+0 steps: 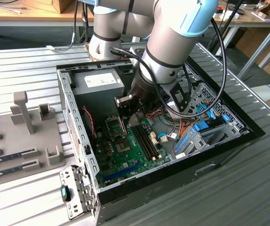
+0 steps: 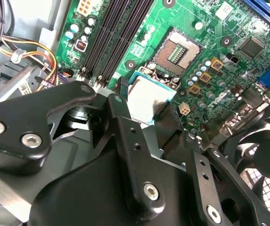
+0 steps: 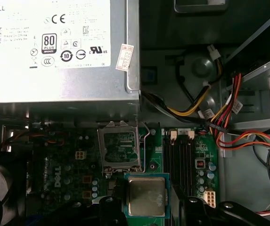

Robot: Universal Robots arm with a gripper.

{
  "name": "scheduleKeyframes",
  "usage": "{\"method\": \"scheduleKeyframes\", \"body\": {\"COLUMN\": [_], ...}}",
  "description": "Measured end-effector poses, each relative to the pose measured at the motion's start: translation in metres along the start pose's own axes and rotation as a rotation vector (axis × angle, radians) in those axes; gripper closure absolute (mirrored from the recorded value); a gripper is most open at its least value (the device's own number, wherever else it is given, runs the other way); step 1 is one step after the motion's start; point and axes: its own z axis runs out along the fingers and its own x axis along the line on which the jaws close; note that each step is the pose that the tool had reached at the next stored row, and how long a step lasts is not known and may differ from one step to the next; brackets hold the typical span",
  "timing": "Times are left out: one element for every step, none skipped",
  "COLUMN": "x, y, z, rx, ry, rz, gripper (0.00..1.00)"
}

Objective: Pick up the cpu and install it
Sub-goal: 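Pick up the cpu and move it towards the insertion slot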

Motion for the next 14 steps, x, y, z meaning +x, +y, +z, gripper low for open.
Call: {"method": "scheduleKeyframes", "body": {"x": [0.0000,0.0000,-0.0001,-0.0001,-0.0001,-0.0001,-0.0001,-0.0001,-0.0002,-0.0002,-0.0002,-0.0002,-0.0002,-0.0002], "y": [-0.0001,-0.0002,-0.0002,-0.0003,-0.0003,-0.0004,-0.0004,-0.0004,-0.0005,-0.0005,-0.0006,-0.0007,-0.0007,-0.0008], "z": [0.0008,0.0013,0.0018,0.0021,0.0024,0.0028,0.0031,0.0035,0.0037,0.0043,0.0048,0.0053,0.0056,0.0062], "rx": [0.0002,0.0003,0.0004,0.0004,0.0004,0.0006,0.0007,0.0007,0.0008,0.0010,0.0011,0.0011,0.0012,0.0014], "ry": [0.0000,0.0000,0.0000,0.0000,-0.0001,0.0000,0.0000,0.0000,0.0000,0.0000,0.0000,0.0000,0.0000,0.0000], "rz": [0.000,0.000,0.000,0.000,0.000,0.000,0.000,0.000,0.000,0.000,0.000,0.000,0.000,0.000], "gripper": [0.53,0.53,0.53,0.53,0.53,0.53,0.53,0.53,0.53,0.53,0.53,0.53,0.53,0.53]}}
